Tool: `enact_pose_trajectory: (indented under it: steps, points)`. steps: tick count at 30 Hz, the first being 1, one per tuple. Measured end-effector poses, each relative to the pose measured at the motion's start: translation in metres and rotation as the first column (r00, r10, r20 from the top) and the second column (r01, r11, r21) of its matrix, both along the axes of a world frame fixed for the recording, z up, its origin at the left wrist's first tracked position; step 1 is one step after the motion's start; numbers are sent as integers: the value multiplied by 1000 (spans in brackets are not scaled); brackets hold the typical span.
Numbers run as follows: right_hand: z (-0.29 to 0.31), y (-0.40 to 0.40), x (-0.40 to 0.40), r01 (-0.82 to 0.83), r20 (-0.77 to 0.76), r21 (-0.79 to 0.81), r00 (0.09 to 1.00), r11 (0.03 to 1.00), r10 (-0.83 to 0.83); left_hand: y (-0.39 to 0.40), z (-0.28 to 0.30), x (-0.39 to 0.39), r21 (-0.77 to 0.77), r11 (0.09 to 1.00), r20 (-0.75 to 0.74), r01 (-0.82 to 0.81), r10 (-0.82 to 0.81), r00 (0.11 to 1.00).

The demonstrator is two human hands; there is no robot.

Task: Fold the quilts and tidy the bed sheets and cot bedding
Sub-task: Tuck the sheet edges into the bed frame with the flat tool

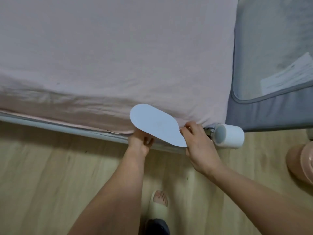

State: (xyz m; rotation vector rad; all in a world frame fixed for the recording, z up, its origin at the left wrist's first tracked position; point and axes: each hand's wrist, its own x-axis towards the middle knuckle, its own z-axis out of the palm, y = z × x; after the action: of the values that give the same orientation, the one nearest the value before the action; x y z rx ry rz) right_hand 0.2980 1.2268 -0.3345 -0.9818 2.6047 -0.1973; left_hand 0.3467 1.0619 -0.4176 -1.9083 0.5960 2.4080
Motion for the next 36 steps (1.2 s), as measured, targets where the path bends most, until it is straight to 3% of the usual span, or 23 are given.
enact_pose_trajectory:
  steps: [4,7,10,14,16,22,27,30,32,36]
  points:
    - [0,10,-5,-5,53,-29,999,1000,6,20,7,15,-14,999,42,40,-40,998]
    - [-8,17,2,-12,81,19,997,1000,11,36,16,32,-148,984,109,96,-80,991]
    - [-17,18,20,-12,104,11,994,1000,11,47,33,33,-264,965,97,-3,30,995]
    - [-24,9,41,99,78,-59,992,993,-95,50,61,23,-181,970,-57,-162,154,986]
    - [-25,-3,42,183,33,-145,983,972,-180,49,68,19,-132,977,-102,-167,154,983]
    - [-31,-28,22,229,-75,-165,967,959,-243,48,72,15,-158,984,51,86,-79,996]
    - [-32,-33,12,247,-101,-178,958,952,-268,41,73,12,-128,976,87,174,-164,983]
    - [-29,-21,10,122,-34,-196,991,973,-131,25,70,10,-190,969,166,160,-129,978]
    - [-24,-14,12,14,-55,-173,998,985,-24,17,65,10,-238,938,223,253,-201,954]
    - [-20,-18,15,0,-113,-132,994,991,-15,19,62,15,-182,897,250,403,-355,901]
